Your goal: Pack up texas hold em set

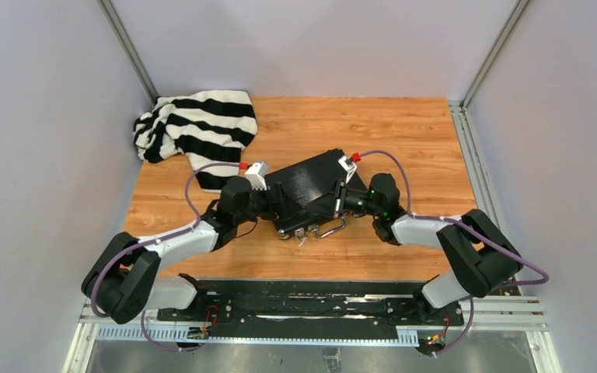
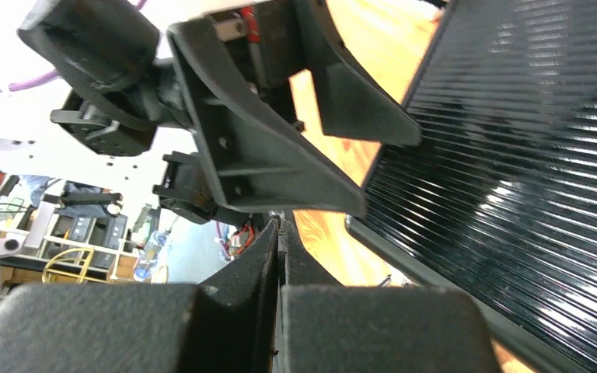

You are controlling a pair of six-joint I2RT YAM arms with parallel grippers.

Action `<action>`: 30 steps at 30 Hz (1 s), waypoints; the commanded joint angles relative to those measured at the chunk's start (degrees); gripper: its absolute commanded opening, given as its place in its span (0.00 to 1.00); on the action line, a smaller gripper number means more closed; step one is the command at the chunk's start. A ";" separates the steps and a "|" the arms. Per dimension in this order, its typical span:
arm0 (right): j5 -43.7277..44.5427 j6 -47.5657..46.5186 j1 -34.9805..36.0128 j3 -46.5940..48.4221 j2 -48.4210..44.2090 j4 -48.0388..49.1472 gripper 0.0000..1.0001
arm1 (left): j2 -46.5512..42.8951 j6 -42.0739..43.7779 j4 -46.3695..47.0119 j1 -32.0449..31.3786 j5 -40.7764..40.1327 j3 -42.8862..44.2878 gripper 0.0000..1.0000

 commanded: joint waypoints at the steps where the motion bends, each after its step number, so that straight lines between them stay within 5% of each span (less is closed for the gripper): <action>1: 1.57 -7.12 2.55 0.93 4.31 -12.64 0.01 | -4.30 -2.70 -3.19 2.39 -2.65 -2.96 0.83; 9: 2.72 -2.99 8.73 0.35 26.42 1.11 0.01 | -3.98 -2.65 -3.54 4.09 -1.62 -3.05 0.82; 15: 3.89 -0.93 8.81 -2.47 24.42 6.22 0.01 | -3.95 -2.34 -3.49 4.18 -1.49 -3.12 0.82; 20: 4.88 -6.68 9.24 -1.87 10.90 -2.93 0.01 | -4.53 -2.26 -3.49 4.18 -1.26 -2.88 0.82; 24: 8.53 -15.85 11.45 1.41 0.77 -19.45 0.01 | -4.76 -2.21 -3.49 4.19 -1.51 -2.67 0.82; 27: 11.02 -20.62 13.11 5.86 -2.57 -31.08 0.01 | -4.76 -2.20 -3.50 4.19 -1.41 -2.77 0.82; 30: 12.27 -21.73 13.35 6.46 -1.20 -32.82 0.01 | -4.91 -2.26 -3.49 4.18 -1.48 -2.75 0.82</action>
